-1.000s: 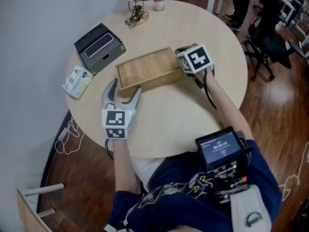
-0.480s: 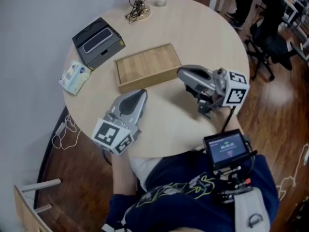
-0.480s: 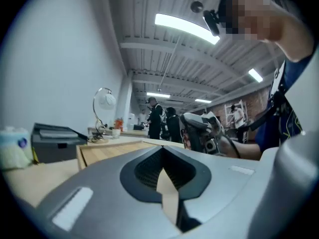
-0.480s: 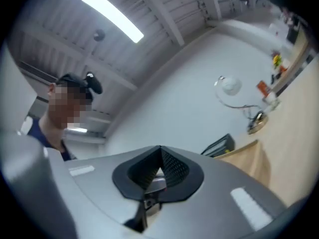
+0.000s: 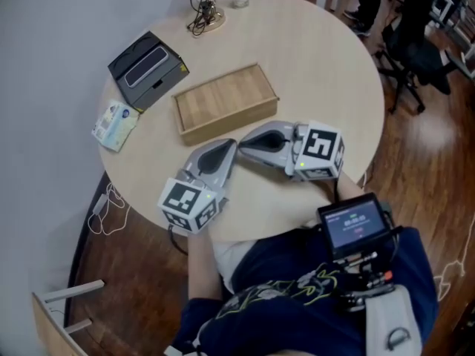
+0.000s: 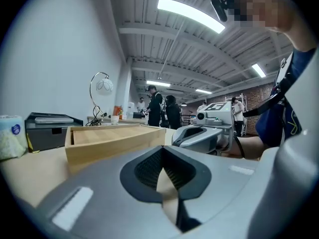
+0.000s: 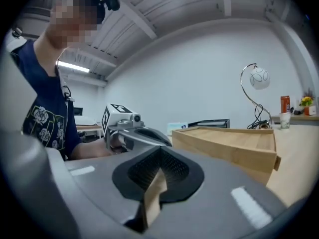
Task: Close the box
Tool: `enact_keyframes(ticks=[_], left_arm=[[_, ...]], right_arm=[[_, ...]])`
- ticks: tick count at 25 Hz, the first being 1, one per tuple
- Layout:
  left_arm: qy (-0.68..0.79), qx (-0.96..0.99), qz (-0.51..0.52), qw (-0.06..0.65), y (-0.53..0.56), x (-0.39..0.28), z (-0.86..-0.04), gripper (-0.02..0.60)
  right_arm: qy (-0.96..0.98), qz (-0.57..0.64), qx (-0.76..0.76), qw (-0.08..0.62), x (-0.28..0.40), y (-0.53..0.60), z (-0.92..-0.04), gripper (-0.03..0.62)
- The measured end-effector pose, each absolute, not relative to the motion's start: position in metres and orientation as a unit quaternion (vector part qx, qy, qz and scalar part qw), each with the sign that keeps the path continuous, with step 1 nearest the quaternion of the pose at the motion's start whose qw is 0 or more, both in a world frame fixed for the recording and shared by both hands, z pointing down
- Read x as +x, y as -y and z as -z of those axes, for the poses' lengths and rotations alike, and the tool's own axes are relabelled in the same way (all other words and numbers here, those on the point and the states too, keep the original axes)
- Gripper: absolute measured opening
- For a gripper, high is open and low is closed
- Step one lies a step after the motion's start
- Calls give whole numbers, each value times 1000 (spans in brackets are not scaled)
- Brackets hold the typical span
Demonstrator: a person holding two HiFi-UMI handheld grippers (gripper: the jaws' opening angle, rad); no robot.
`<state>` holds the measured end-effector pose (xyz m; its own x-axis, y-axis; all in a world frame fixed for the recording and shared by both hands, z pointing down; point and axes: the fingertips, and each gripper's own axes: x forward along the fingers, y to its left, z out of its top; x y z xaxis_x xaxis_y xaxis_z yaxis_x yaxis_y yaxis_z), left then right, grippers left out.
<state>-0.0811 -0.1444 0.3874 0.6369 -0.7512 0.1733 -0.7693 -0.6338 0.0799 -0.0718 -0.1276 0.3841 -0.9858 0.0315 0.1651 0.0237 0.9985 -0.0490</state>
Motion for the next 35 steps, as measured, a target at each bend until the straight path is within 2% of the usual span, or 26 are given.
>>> enact_keyframes(ticks=[3,35], left_arm=[[414,907,-53,57,143,-79,-385,3],[418,905,-51,62,141,-81,-384,3]], right_arm=[[997,-24,-8,78,-68,130,-384,18],[996,-27,-6,84,-70,128,-387,18]])
